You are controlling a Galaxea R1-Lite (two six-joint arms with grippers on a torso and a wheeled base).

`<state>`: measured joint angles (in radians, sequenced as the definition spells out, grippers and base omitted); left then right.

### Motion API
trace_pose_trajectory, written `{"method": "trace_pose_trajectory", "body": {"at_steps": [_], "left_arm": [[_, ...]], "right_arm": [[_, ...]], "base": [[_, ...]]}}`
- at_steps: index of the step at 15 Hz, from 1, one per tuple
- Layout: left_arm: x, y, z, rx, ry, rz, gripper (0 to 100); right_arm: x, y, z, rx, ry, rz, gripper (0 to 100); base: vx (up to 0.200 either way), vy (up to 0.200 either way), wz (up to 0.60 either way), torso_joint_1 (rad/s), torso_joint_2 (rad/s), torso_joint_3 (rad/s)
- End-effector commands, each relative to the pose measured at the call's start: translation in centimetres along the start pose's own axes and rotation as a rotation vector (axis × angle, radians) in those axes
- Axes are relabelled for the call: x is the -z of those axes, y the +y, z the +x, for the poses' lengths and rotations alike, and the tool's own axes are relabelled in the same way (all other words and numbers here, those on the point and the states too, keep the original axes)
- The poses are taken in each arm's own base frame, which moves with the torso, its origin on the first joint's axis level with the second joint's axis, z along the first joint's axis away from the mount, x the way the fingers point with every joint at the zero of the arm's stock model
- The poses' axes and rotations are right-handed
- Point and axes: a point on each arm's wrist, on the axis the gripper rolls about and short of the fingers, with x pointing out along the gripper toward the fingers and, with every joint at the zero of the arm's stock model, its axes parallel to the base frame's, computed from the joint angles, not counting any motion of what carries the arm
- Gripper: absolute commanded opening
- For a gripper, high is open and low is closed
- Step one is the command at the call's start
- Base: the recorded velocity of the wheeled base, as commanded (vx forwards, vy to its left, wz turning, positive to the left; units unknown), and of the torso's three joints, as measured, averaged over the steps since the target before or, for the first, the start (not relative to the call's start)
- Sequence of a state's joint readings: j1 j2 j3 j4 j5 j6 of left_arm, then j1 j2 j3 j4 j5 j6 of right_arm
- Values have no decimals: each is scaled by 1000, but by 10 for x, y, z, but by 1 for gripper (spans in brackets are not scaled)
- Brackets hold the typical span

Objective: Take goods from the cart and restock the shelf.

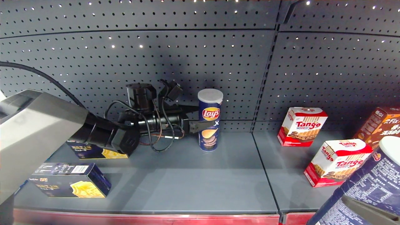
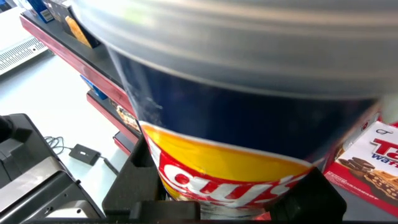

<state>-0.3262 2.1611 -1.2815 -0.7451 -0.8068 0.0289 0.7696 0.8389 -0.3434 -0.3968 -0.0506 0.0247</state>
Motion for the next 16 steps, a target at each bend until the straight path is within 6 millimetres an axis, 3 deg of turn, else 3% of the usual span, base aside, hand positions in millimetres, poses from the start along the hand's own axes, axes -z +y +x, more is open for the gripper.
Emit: {"method": "trace_pose_trajectory", "body": {"at_steps": [1,13,14,16], "left_arm": [[4,2,5,5,5,-6,100],[17,17,29,9,18,-13,100],[15,17,31,12,14,-10,0],[12,16,34,16,16,-11,0]], "right_arm": [[0,0,0,-1,-1,0,0],[0,0,0,-1,-4,11,0],[0,0,0,-1,-4,17,0],[0,0,0,1,-2,17,0]], "base": [[0,0,0,0,0,0],[0,0,0,0,0,0],[0,0,0,0,0,0],[0,0,0,0,0,0]]}}
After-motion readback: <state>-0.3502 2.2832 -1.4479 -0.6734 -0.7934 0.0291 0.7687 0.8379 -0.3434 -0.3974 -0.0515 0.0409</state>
